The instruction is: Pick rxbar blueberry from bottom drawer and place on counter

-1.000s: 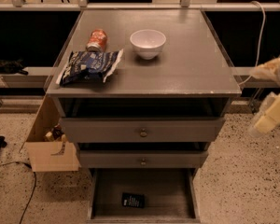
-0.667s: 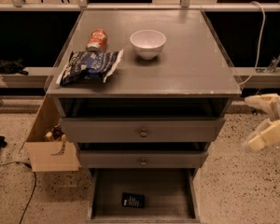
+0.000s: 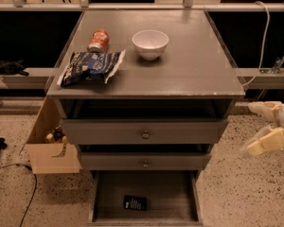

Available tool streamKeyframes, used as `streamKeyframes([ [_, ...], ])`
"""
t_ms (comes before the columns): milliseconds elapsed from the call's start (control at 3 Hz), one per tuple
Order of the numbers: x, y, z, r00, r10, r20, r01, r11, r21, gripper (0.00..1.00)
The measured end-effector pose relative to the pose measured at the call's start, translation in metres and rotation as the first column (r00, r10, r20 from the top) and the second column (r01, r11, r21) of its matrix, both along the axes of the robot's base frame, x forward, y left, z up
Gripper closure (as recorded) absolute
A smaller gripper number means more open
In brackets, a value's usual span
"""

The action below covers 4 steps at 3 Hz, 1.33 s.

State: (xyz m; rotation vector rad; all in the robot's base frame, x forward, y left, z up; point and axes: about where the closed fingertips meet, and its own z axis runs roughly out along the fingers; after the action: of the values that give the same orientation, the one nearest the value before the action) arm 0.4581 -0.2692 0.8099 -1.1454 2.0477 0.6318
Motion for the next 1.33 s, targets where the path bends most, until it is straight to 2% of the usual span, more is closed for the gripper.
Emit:
streamKeyframes([
  [333, -0.019, -0.001, -0.032, 0.9904, -0.131, -0.043, 0.131, 0.991, 0.001, 0.0],
  [667, -0.031, -0.003, -0.098, 0.9647, -0.245, -0.098, 0.242, 0.97, -0.037, 0.0],
  [1000, -0.015, -0.012, -0.145, 0.9564, -0.276, -0.096, 0.27, 0.961, -0.066, 0.0],
  [1333, 0.012, -0.028, -0.18, 0.9493, -0.3, -0.094, 0.297, 0.954, -0.046, 0.0],
])
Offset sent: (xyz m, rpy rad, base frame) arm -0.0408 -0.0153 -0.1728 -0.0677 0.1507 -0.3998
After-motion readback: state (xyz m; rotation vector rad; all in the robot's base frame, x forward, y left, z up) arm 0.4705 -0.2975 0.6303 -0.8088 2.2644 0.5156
